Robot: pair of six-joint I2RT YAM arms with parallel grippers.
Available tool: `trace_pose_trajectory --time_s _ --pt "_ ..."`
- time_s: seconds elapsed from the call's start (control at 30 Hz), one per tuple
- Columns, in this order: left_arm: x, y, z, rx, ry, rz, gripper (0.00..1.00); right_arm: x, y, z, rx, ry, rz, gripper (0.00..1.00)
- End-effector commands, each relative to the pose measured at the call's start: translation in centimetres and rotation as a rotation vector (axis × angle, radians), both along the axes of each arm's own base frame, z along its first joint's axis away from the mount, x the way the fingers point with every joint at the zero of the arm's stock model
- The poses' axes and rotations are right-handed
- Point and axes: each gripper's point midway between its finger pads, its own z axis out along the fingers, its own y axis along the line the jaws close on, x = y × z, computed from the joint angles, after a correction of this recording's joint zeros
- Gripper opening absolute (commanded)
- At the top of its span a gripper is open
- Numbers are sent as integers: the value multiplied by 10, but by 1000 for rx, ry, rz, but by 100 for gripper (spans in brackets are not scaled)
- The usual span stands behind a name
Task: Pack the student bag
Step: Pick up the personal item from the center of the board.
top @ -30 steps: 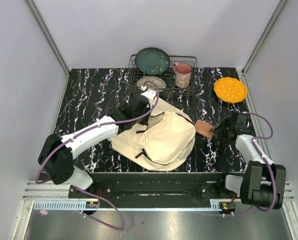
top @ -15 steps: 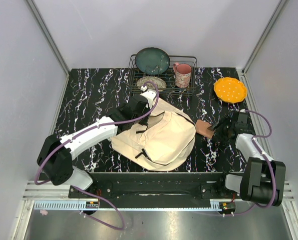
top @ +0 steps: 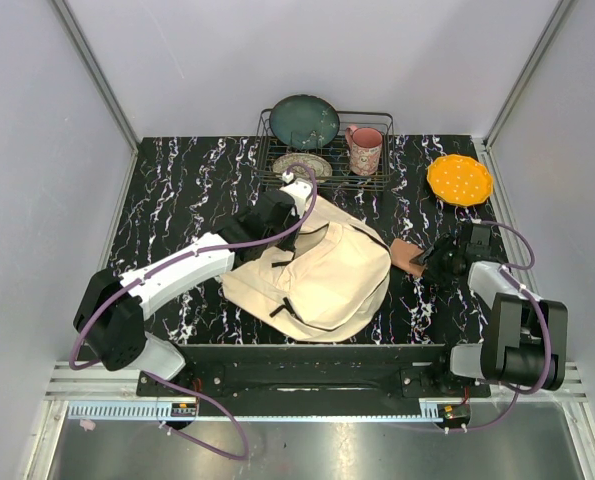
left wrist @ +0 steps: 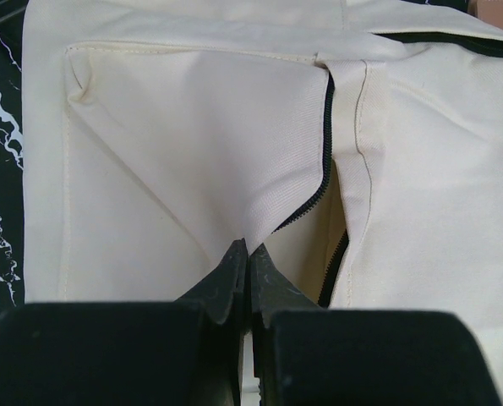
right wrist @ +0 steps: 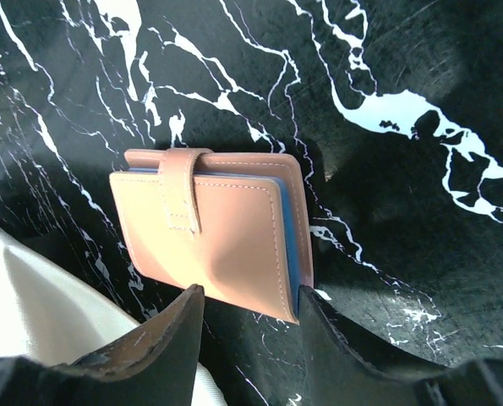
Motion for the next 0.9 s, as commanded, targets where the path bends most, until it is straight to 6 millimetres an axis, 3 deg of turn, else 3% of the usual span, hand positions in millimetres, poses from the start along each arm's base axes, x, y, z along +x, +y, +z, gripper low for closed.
trace_pose_trajectory --time_s 0.0,0.23,0.27,0.4,0.57,0.77,0.87 --pt "10 -16 37 -113 -96 -31 0 13 0 2 6 -41 25 54" --pt "8 -16 36 -113 -90 -32 0 17 0 -3 1 -59 32 46" --pt "8 -15 35 -112 -89 -30 0 18 0 -3 4 -62 35 40" --pt "8 -15 33 -111 -82 -30 0 19 1 -5 11 -69 37 33" --pt "7 -15 32 -110 -76 -32 0 22 4 -4 28 -84 42 30" --pt "6 -14 29 -102 -69 -31 0 26 8 1 44 -107 64 0" --pt "5 -14 28 -103 -67 -32 0 25 11 1 57 -108 76 0"
